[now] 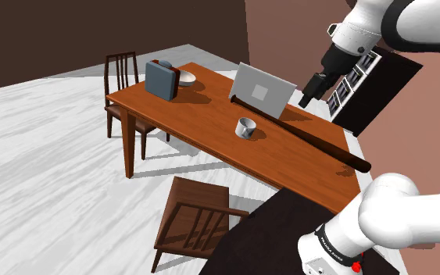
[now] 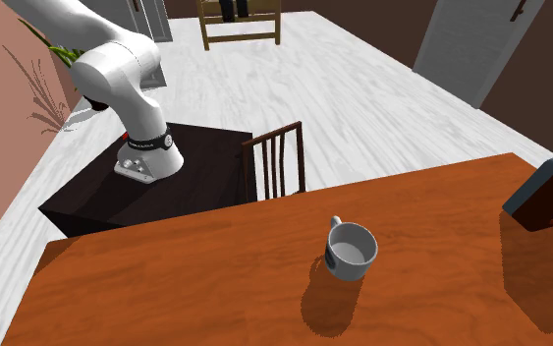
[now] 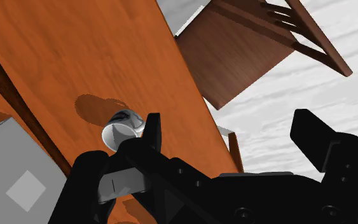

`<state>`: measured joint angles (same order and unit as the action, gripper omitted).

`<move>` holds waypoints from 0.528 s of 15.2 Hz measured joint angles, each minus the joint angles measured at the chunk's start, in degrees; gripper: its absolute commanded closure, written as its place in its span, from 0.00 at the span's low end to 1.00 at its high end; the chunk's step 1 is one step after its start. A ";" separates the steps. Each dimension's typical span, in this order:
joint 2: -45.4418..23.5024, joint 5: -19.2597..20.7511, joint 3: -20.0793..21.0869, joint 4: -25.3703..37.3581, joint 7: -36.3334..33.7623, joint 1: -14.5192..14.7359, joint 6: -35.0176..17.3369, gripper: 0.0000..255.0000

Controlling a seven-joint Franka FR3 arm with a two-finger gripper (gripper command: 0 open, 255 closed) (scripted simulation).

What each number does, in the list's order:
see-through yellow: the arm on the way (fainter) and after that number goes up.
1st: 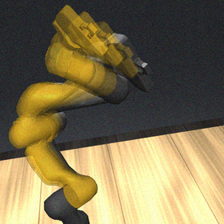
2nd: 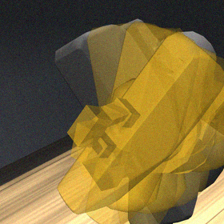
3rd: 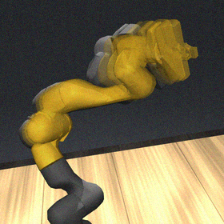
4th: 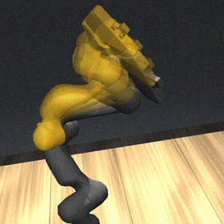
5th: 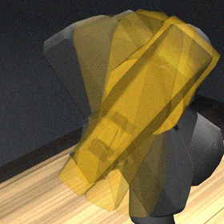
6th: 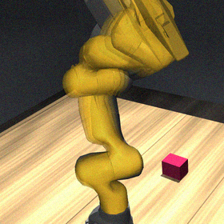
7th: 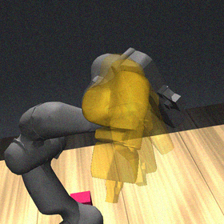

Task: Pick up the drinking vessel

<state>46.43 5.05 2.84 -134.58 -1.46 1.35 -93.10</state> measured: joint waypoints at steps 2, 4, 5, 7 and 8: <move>-0.55 0.14 -0.37 -0.35 0.30 -0.10 -0.82 0.00; -2.65 0.65 -1.70 -0.85 1.45 -0.48 -3.21 0.00; -3.75 1.09 -2.77 -0.95 2.46 -0.81 -4.36 0.00; -6.57 1.62 -4.42 -1.14 3.93 -1.25 -7.14 0.00; -8.33 1.77 -5.09 -1.19 4.47 -1.39 -8.79 0.00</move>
<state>38.10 6.82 -2.25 -135.77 3.01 -0.04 -101.90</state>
